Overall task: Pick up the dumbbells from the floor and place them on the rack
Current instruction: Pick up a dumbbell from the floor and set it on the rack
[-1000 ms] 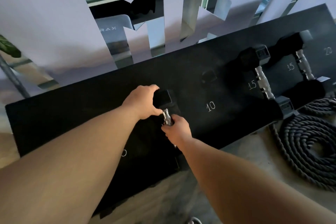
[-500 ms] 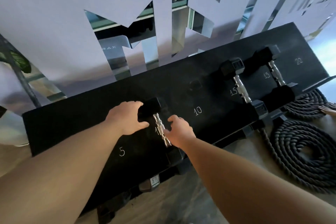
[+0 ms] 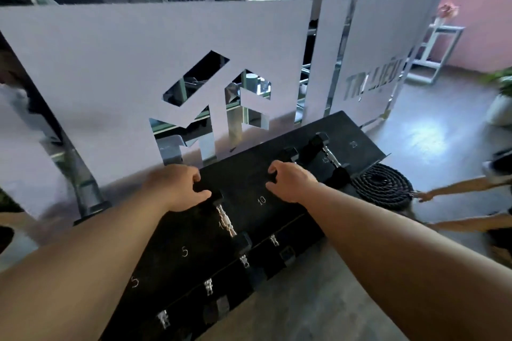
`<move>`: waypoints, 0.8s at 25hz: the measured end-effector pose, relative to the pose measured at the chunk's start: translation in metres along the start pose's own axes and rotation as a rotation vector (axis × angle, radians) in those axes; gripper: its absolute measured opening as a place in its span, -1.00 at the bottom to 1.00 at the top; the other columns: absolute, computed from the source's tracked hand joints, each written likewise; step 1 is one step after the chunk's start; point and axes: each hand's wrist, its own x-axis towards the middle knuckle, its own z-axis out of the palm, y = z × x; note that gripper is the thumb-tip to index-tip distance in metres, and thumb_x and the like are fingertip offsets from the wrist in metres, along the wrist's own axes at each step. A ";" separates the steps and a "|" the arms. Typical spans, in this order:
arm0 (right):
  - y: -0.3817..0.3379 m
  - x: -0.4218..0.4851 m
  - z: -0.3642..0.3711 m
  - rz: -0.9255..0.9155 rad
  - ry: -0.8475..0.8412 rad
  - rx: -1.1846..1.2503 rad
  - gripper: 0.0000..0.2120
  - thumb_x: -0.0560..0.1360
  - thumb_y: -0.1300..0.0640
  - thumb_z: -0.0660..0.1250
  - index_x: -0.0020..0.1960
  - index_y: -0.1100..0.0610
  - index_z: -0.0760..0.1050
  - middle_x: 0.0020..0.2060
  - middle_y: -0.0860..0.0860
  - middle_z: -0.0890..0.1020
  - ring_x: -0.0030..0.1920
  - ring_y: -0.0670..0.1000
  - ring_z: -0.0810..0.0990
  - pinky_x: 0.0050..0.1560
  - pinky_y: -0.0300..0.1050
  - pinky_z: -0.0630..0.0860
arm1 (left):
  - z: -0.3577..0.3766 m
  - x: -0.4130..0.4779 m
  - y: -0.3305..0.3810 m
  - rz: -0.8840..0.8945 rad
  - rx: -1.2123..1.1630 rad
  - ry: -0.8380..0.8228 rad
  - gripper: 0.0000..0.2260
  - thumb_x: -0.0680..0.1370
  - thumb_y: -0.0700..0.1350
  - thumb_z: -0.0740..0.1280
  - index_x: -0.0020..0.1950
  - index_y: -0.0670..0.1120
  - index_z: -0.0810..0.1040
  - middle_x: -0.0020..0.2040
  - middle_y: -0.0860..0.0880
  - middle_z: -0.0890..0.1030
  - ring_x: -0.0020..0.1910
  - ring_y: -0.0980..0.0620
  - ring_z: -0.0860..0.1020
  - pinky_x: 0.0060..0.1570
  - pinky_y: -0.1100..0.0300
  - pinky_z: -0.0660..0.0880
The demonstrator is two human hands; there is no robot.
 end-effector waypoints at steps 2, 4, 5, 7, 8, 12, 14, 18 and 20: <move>0.003 -0.063 -0.017 0.027 0.047 -0.004 -0.58 0.53 -0.10 0.36 0.35 -0.04 0.45 0.13 0.02 0.62 0.12 0.09 0.59 0.08 0.00 0.54 | -0.018 -0.052 0.021 0.059 -0.005 -0.016 -0.45 0.45 0.41 0.33 0.32 0.14 0.54 0.22 0.07 0.62 0.15 0.01 0.59 0.11 0.01 0.56; 0.001 -0.117 -0.025 0.021 0.058 -0.039 -0.59 0.52 -0.11 0.35 0.34 -0.05 0.46 0.12 0.01 0.62 0.13 0.09 0.60 0.06 -0.02 0.52 | -0.028 -0.099 0.040 0.109 -0.001 -0.038 -0.43 0.40 0.45 0.30 0.28 0.15 0.56 0.20 0.07 0.63 0.13 -0.01 0.60 0.12 -0.03 0.58; 0.000 -0.139 -0.029 0.014 0.067 -0.057 -0.60 0.52 -0.11 0.35 0.33 -0.05 0.46 0.12 0.01 0.63 0.14 0.10 0.60 0.07 -0.02 0.51 | -0.032 -0.116 0.049 0.135 0.006 -0.038 -0.41 0.37 0.47 0.27 0.25 0.16 0.57 0.18 0.06 0.64 0.12 -0.02 0.61 0.11 -0.03 0.59; 0.001 -0.187 -0.041 0.014 0.090 -0.080 -0.59 0.52 -0.12 0.34 0.33 -0.06 0.48 0.12 0.01 0.64 0.16 0.10 0.60 0.13 0.00 0.50 | -0.040 -0.153 0.070 0.185 0.003 -0.008 -0.38 0.33 0.50 0.23 0.22 0.15 0.59 0.16 0.06 0.66 0.10 -0.03 0.62 0.10 -0.03 0.59; 0.006 -0.209 -0.047 0.026 0.110 -0.082 -0.59 0.51 -0.12 0.34 0.33 -0.06 0.48 0.12 0.01 0.64 0.16 0.10 0.60 0.15 0.00 0.50 | -0.044 -0.169 0.082 0.208 -0.005 0.009 -0.38 0.34 0.50 0.24 0.22 0.14 0.59 0.17 0.06 0.66 0.11 -0.03 0.62 0.11 -0.02 0.59; 0.053 -0.281 -0.062 0.115 0.165 -0.063 -0.64 0.50 -0.11 0.34 0.27 -0.05 0.50 0.10 0.01 0.63 0.15 0.12 0.60 0.08 -0.02 0.45 | -0.046 -0.215 0.138 0.298 -0.011 0.028 -0.50 0.46 0.40 0.33 0.26 0.13 0.57 0.18 0.13 0.64 0.15 0.02 0.61 0.11 0.03 0.54; 0.085 -0.309 -0.061 0.161 0.184 -0.056 -0.66 0.50 -0.11 0.33 0.24 -0.04 0.51 0.10 0.03 0.63 0.15 0.14 0.59 0.06 -0.03 0.43 | -0.036 -0.224 0.169 0.339 -0.026 0.057 -0.51 0.45 0.40 0.34 0.24 0.14 0.57 0.17 0.15 0.64 0.13 0.03 0.60 0.08 0.05 0.53; 0.169 -0.359 -0.046 0.248 0.181 -0.029 -0.65 0.49 -0.12 0.34 0.23 -0.03 0.52 0.11 0.05 0.65 0.16 0.16 0.60 0.13 0.00 0.48 | -0.002 -0.231 0.255 0.433 -0.023 0.057 -0.51 0.46 0.40 0.33 0.26 0.15 0.56 0.19 0.14 0.61 0.15 0.01 0.59 0.06 0.06 0.50; 0.216 -0.375 -0.041 0.277 0.172 -0.038 -0.63 0.51 -0.13 0.34 0.26 -0.03 0.51 0.14 0.07 0.65 0.18 0.17 0.59 0.16 0.02 0.47 | 0.021 -0.230 0.303 0.463 -0.008 0.050 -0.50 0.46 0.40 0.32 0.27 0.15 0.55 0.21 0.14 0.61 0.17 0.00 0.58 0.05 0.06 0.49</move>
